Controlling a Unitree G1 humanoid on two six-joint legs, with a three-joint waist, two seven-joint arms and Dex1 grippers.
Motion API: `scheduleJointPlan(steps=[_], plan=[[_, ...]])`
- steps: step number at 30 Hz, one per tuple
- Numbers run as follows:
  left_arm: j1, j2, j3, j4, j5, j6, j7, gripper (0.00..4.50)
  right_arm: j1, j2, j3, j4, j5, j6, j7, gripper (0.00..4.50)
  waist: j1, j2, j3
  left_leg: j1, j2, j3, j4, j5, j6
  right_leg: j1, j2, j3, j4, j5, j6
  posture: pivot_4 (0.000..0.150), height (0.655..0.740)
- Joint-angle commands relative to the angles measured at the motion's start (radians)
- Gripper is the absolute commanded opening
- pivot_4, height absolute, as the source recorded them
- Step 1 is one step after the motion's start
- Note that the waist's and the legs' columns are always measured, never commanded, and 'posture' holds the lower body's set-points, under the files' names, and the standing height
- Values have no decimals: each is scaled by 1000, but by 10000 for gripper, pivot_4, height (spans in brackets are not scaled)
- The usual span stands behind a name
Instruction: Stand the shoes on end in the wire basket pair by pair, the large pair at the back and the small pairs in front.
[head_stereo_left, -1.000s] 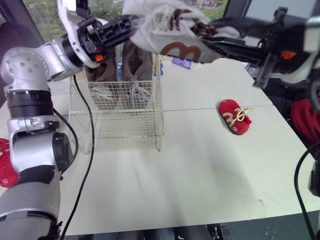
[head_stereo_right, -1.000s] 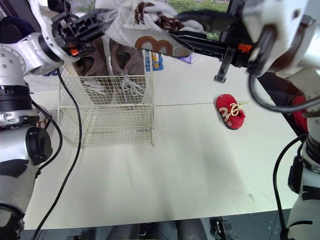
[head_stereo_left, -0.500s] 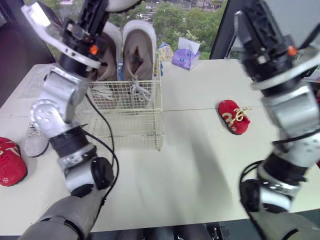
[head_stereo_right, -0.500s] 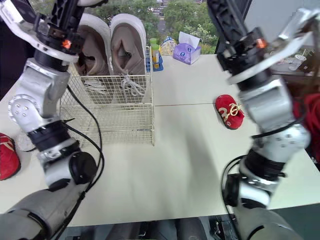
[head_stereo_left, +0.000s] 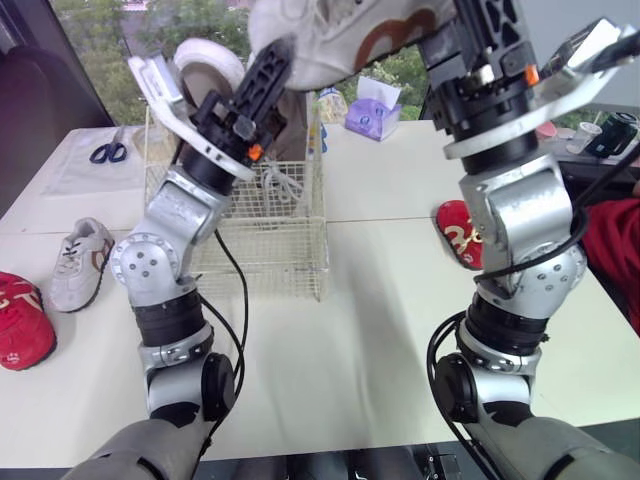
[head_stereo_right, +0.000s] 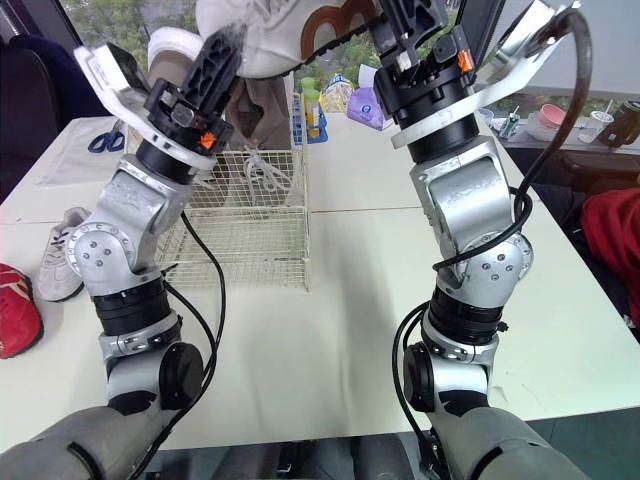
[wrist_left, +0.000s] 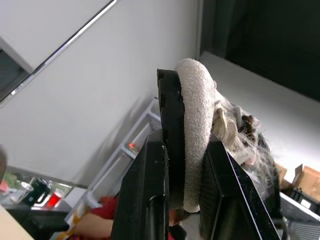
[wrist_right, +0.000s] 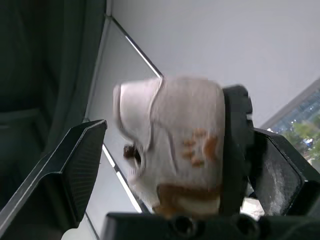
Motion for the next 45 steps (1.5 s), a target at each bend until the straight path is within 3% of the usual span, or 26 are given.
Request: scheduleJointPlan(steps=[1, 7, 9, 10, 14, 17, 18, 21, 25, 29, 36, 45], plan=[[3, 23, -27, -24, 18, -18, -20, 1948, -26, 2, 21, -19, -13, -18, 11, 44638, -1, 0, 0, 0, 0, 0, 0, 0, 0, 0, 0, 0, 0, 0, 0, 1500, 7400], [2, 47, -52, -20, 40, -31, -33, 1948, -36, 0, 44, -13, -42, -21, 3, 18016, -2, 0, 0, 0, 0, 0, 0, 0, 0, 0, 1, 0, 0, 0, 0, 1500, 7400], [13, 70, -69, -34, 42, -13, -37, 1948, -36, 0, 45, -16, -37, -18, 0, 11120, -2, 0, 0, 0, 0, 0, 0, 0, 0, 0, 1, 0, 0, 0, 0, 1500, 7400], [22, 85, -75, -44, 36, -1, -41, 6947, -35, -2, 44, -18, -32, -15, -2, 8085, -3, 0, 0, 0, 0, 0, 0, 0, 0, 0, 1, 0, 0, 0, 0, 1500, 7400], [94, 217, -69, -134, -18, 79, -34, 26167, -50, -48, 18, -6, 8, 7, 34, 7264, -14, 0, 0, 1, 0, 0, -2, 0, 0, 0, 1, 1, 0, 0, 0, 1500, 7400], [153, 334, -64, -206, 2, 115, -3, 41372, -73, -123, -1, 39, 11, 43, 107, 7264, -21, 1, 0, 1, 1, -1, -2, 0, 0, 0, 1, 2, 0, 0, 0, 1500, 7400], [182, 380, -57, -239, 19, 123, 15, 44441, -87, -159, -6, 68, 3, 63, 154, 7264, -22, 2, 1, 1, 1, -1, -2, 0, 0, 0, 1, 2, 0, 0, 0, 1500, 7400], [282, 509, -14, -336, 37, 140, 45, 44441, -140, -277, 12, 172, -88, 105, 341, 7264, -22, 3, 1, 1, 1, 0, -3, 0, 0, 0, 1, 3, -1, 0, -1, 1500, 7400], [516, 700, 138, -442, -7, 189, 14, 44441, -225, -420, 154, 349, -373, 67, 719, 7264, -29, 3, 2, 3, 1, 1, -5, 0, 0, 0, 1, 4, -2, -1, -2, 1500, 7400], [742, 820, 288, -479, -8, 226, -106, 44441, -290, -426, 282, 515, -615, -52, 1001, 7264, -29, 3, 2, 5, 3, 5, -7, 0, 0, 0, 1, 5, -3, -3, -5, 1500, 7400], [912, 921, 432, -456, 21, 248, -253, 44441, -424, -313, 405, 810, -920, -302, 1276, 7264, -21, 4, 2, 4, 3, 5, -6, 0, 0, 0, 1, 5, -4, -3, -5, 1500, 7400], [889, 927, 377, -416, 100, 199, -290, 44441, -506, -222, 434, 1107, -1115, -432, 1435, 7264, -24, 4, 2, 4, 2, 5, -8, 0, -2, -2, -2, 6, -4, -3, -5, 1500, 7400]])
